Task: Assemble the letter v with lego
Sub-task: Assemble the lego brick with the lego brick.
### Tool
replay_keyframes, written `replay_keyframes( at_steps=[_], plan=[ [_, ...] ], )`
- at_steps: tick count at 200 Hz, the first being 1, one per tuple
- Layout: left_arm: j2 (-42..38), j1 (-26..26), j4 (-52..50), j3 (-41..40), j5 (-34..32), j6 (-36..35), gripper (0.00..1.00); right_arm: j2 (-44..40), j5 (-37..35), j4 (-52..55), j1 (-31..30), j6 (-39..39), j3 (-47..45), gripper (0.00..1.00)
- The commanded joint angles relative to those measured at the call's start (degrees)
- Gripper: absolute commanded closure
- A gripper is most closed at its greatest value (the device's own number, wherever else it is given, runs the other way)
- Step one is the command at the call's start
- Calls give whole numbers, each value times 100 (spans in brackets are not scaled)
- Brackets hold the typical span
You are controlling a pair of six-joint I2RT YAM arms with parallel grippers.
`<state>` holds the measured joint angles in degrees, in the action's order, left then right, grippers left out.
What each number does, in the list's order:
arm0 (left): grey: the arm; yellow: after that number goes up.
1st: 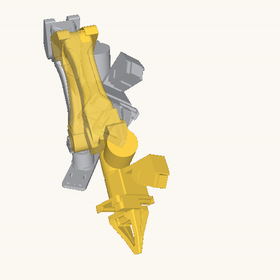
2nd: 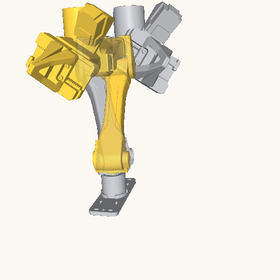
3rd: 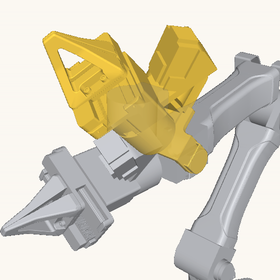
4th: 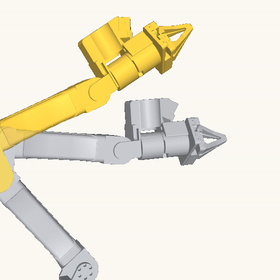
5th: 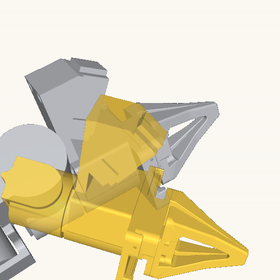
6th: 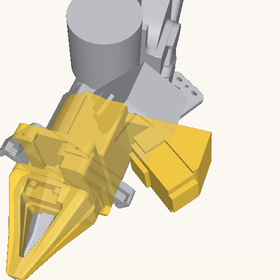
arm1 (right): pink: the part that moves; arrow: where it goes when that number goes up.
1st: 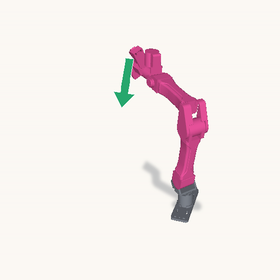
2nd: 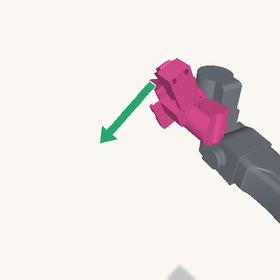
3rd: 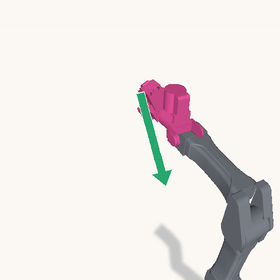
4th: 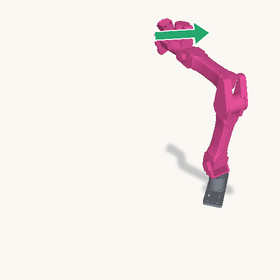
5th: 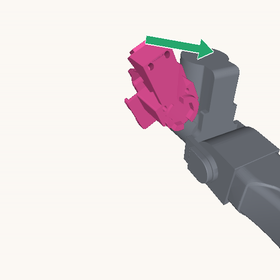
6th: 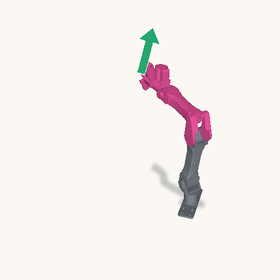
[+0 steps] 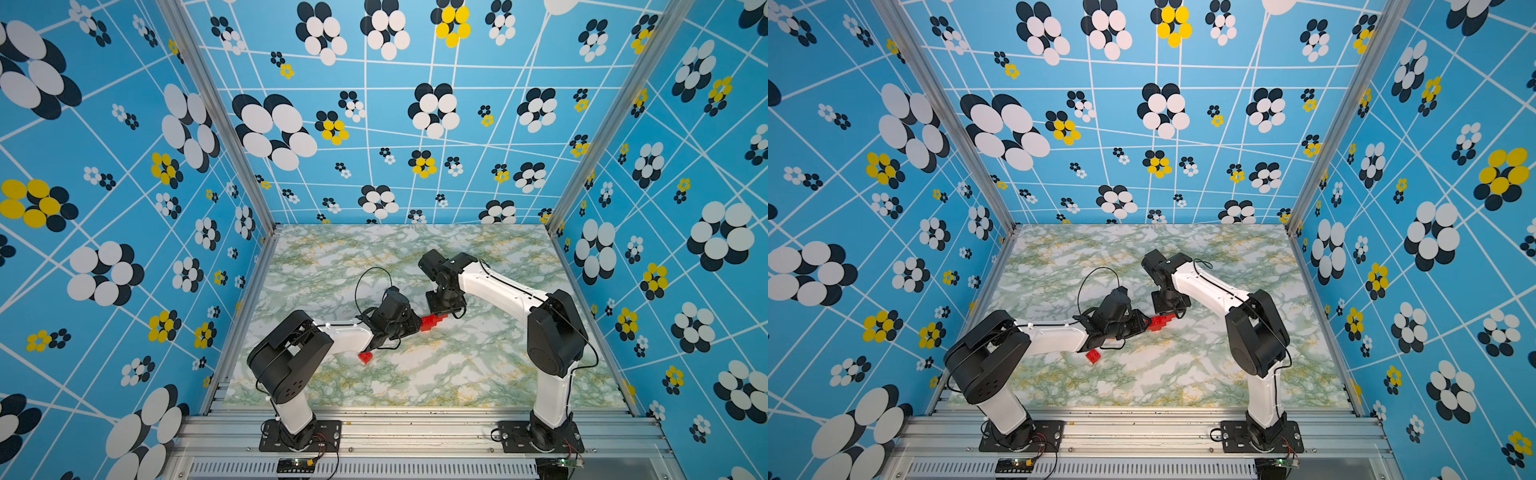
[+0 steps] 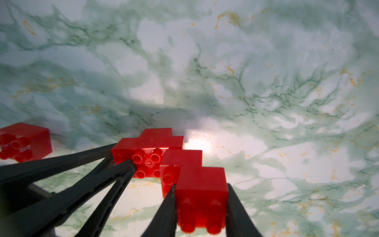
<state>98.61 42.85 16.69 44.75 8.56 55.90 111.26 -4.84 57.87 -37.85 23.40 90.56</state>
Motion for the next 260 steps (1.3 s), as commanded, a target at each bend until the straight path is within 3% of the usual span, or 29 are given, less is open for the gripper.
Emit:
replay_keyframes(
  at_steps=[1,116,140,167,186,260],
  plan=[
    [169,45,-243,7,-91,-43,69,45,-55,140,-72,123,-247,71],
    [172,55,-236,-3,-106,-18,70,139,-241,88,-176,271,-352,70],
    [176,48,-245,-2,-109,-31,70,52,-145,37,-188,272,-316,64],
    [143,57,-319,30,-124,-78,70,-102,19,-3,-179,238,-203,49],
    [135,56,-323,34,-130,-83,70,-196,112,-37,-154,228,-163,43],
    [115,55,-368,51,-135,-114,70,-1164,880,-728,446,341,-800,36]
  ],
)
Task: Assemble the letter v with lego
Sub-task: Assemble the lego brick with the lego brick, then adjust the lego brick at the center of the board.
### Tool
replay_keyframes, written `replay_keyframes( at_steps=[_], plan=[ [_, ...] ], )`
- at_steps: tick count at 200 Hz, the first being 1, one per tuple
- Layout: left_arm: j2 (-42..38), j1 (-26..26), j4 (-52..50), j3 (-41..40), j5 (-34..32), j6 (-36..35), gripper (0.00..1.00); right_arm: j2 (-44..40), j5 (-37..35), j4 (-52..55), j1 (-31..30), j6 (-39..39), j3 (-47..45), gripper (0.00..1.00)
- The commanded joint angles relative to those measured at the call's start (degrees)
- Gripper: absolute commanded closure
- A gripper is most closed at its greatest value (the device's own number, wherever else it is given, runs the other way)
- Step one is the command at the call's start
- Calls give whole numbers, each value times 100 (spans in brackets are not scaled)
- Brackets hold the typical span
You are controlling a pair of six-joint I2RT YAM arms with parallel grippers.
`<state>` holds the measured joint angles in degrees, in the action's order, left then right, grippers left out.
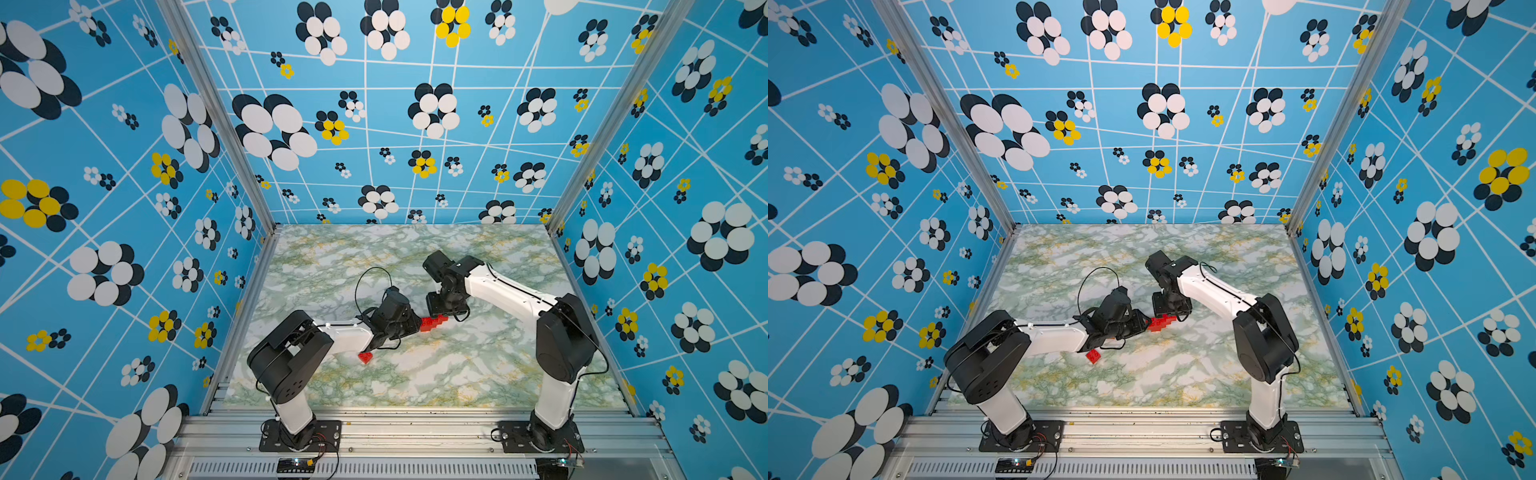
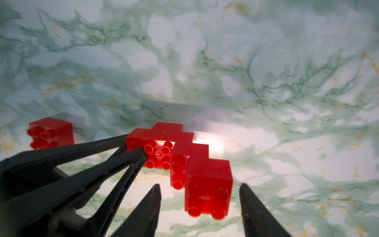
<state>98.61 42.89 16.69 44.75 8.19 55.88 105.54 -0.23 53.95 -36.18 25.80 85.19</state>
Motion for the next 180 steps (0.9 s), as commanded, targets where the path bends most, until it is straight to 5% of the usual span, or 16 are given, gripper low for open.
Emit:
replay_keyframes(
  at_steps=[1,52,100,180],
  plan=[
    [115,52,-368,56,-98,-112,70,-611,436,-357,297,100,-277,36],
    [136,52,-338,43,-107,-112,70,-1572,1852,-1237,1280,372,-1493,34],
    [140,44,-227,19,-70,-121,70,-2328,4427,-3587,2438,1039,-3342,26],
    [176,47,-166,15,-94,-156,71,-1178,6033,-5974,2537,1507,-4082,2]
  ],
)
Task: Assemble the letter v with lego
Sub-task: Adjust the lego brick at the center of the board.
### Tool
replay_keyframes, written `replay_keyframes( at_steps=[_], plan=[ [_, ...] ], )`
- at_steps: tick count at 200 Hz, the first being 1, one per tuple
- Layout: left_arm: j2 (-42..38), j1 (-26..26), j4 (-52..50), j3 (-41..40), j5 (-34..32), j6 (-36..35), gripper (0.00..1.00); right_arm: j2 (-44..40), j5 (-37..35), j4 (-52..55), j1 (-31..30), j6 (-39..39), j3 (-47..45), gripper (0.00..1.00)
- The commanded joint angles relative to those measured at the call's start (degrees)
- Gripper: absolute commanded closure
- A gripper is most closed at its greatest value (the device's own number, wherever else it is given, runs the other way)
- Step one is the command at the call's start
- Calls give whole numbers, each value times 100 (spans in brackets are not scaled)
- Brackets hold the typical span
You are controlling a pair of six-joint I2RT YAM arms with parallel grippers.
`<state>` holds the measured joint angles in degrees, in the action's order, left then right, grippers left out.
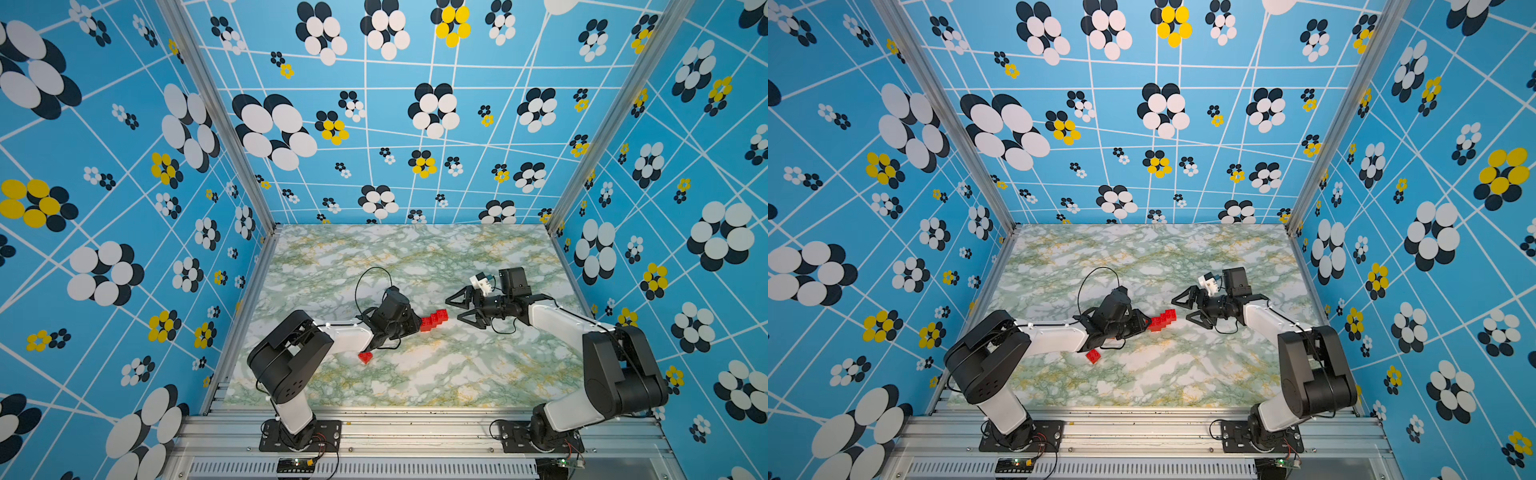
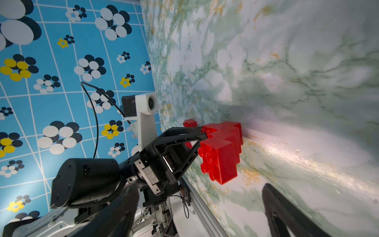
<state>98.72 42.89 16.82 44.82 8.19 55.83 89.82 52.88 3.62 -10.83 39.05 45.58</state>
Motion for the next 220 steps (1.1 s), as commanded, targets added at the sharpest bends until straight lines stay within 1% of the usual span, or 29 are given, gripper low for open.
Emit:
replay_keyframes(
  at_steps=[1,56,103,135,220],
  plan=[
    [165,41,-179,9,-91,-151,71,408,740,-959,2,182,-121,2],
    [268,48,-98,53,-39,-174,71,1038,1043,-1241,-131,72,-37,1],
    [345,47,-5,27,-23,-117,70,1392,1049,-1288,-352,58,108,3],
    [345,45,13,1,-34,-101,70,1528,989,-1544,-475,225,156,6],
    [346,61,92,-60,-36,-57,69,1605,787,-1568,-593,287,222,14]
  ],
)
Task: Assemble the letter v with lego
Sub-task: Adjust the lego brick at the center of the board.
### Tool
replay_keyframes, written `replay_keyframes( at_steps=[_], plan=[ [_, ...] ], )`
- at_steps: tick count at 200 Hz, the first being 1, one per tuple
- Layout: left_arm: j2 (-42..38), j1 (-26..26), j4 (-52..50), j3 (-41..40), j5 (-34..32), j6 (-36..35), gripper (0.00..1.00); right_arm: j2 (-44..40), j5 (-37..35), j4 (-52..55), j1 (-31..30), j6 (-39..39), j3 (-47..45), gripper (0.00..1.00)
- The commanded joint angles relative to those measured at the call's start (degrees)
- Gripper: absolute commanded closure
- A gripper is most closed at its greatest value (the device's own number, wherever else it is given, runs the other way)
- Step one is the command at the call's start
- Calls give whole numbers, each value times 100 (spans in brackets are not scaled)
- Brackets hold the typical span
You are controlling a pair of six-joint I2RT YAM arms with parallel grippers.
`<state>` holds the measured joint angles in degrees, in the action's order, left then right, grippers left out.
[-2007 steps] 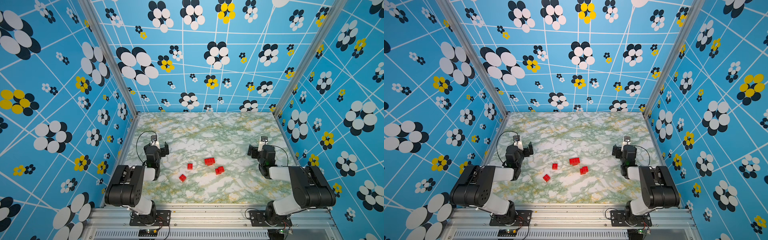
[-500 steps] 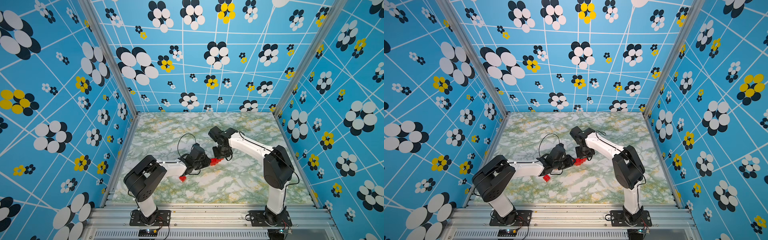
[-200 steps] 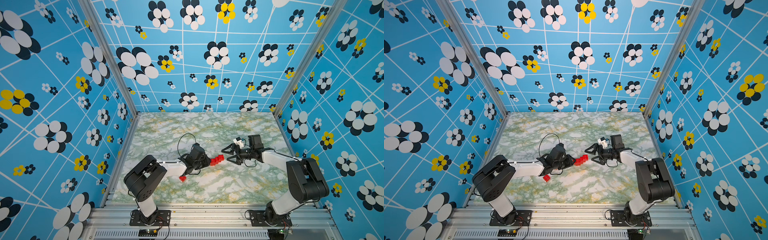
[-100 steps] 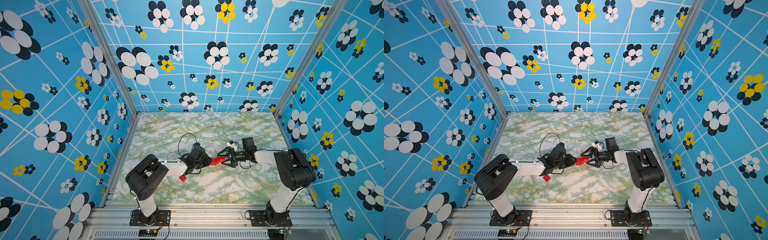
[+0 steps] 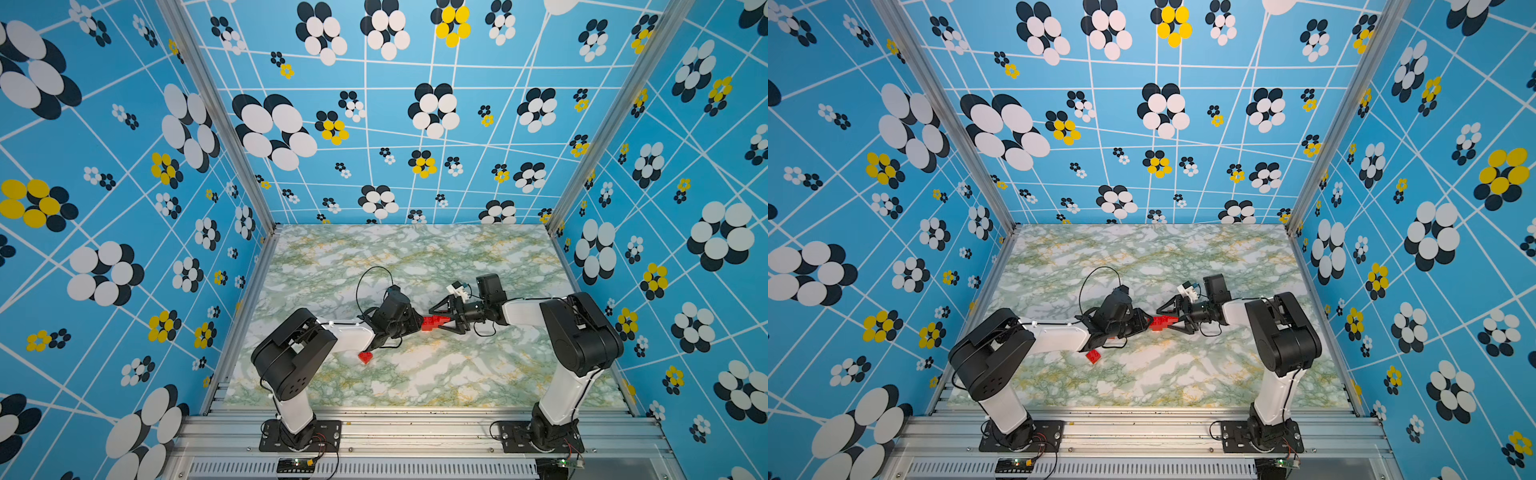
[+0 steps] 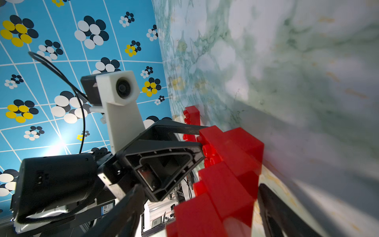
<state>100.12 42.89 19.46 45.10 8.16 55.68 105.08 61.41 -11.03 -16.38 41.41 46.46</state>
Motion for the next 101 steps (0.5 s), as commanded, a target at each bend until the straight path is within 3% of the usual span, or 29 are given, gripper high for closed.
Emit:
replay_keyframes(
  at_steps=[1,101],
  plan=[
    [208,57,-172,-89,-34,-41,69,86,-66,-98,-39,51,135,14],
    [242,61,-41,-155,-52,65,68,174,-138,-107,-146,77,219,11]
  ],
)
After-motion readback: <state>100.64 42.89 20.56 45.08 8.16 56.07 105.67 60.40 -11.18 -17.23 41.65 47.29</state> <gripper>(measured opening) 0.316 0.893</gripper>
